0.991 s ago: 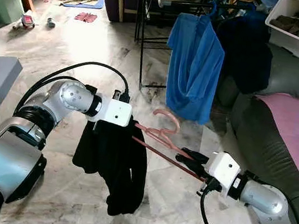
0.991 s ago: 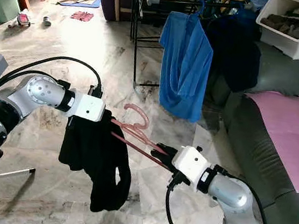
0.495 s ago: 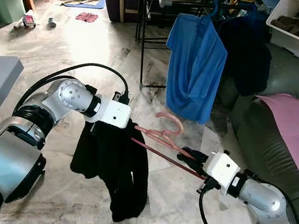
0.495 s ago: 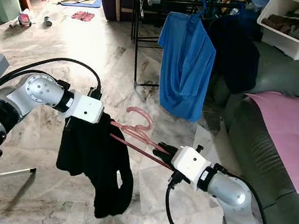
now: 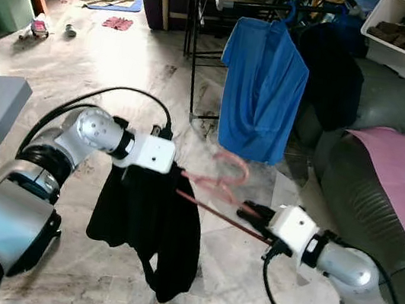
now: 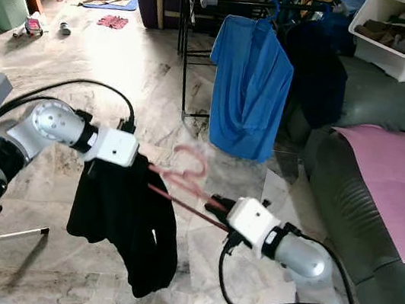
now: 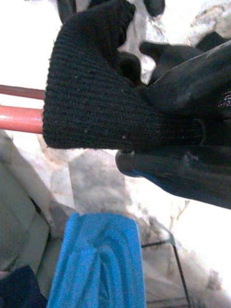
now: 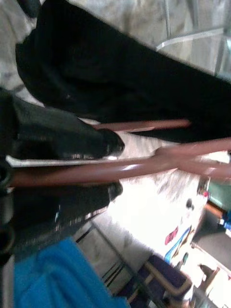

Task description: Hang hanger

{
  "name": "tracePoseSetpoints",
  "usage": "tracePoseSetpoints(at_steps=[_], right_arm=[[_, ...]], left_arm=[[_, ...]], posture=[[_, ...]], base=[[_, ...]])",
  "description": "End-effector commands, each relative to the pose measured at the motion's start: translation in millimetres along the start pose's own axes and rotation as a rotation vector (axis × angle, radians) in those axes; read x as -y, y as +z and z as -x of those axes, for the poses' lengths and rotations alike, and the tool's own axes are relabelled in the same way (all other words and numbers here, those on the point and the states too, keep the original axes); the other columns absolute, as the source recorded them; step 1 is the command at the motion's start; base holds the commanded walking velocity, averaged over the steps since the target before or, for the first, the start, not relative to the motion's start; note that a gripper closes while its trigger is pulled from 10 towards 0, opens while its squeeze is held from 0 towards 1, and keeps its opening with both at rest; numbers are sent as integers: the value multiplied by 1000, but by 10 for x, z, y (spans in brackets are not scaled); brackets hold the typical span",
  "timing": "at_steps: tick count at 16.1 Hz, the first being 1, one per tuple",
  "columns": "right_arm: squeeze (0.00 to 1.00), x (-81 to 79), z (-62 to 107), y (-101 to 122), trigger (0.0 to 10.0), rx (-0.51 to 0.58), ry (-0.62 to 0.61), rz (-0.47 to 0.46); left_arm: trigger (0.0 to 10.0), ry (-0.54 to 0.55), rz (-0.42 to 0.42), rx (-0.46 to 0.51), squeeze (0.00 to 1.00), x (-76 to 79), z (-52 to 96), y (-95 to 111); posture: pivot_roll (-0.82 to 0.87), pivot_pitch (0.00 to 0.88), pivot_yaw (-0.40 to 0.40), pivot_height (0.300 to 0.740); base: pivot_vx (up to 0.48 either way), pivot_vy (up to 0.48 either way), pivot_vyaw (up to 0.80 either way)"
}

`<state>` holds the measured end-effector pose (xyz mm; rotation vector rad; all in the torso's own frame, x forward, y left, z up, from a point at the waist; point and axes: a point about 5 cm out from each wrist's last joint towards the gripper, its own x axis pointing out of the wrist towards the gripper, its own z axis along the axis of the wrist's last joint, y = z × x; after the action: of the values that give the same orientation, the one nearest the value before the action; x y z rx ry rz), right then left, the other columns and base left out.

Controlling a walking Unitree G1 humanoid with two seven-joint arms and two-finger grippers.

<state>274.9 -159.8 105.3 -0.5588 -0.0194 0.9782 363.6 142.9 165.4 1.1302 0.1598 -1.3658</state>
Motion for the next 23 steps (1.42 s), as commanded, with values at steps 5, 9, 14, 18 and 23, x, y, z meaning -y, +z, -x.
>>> tracePoseSetpoints(at_steps=[5,9,14,18,23], right_arm=[[1000,365,182,32,10000,-104,16,157],[1000,736,437,83,10000,-161,-64,220],[1000,1048,549,336,10000,2,-227,43],[1000,1004,510,506,10000,204,-271,-165],[1000,531,299,301,10000,220,-176,-407]], left_arm=[[0,56,87,-24,0,106,91,-180],[0,89,149,-62,0,157,145,-293],[0,206,248,-110,0,124,208,-399],[0,347,388,-132,0,31,249,-458],[0,602,601,173,0,-404,405,-208]], posture=[[-40,37,40,740],[-50,37,32,740],[-57,33,33,740],[-59,35,42,740],[-49,46,46,740]], base=[[0,0,0],[0,0,0],[0,0,0],[0,0,0],[0,0,0]])
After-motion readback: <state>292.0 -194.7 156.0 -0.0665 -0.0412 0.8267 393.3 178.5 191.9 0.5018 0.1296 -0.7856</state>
